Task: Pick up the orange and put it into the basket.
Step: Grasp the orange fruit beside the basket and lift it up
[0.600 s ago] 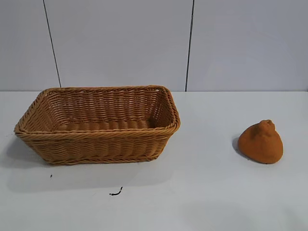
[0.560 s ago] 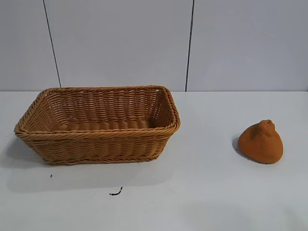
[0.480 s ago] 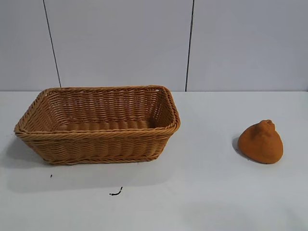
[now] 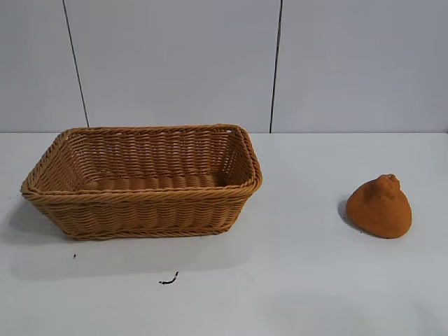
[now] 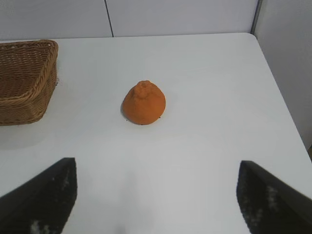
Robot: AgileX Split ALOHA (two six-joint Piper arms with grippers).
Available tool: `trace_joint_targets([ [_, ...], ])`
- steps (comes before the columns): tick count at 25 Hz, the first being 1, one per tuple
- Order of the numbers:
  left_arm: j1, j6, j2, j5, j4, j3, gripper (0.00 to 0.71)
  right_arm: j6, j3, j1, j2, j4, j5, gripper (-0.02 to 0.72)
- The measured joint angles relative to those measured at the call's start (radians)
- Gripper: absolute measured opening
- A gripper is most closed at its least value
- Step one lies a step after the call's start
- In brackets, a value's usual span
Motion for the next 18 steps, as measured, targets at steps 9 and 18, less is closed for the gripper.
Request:
trace_joint_targets([
  [9,0.0,0.0,0.0,0.0,0.0,0.0,0.666,0.026,-0.26,0.0,0.519,0.0,-0.02,0.613],
  [18,0.0,0.0,0.0,0.0,0.0,0.0,0.666,0.04,-0.593,0.0,1.111,0.045,0.01,0.613],
])
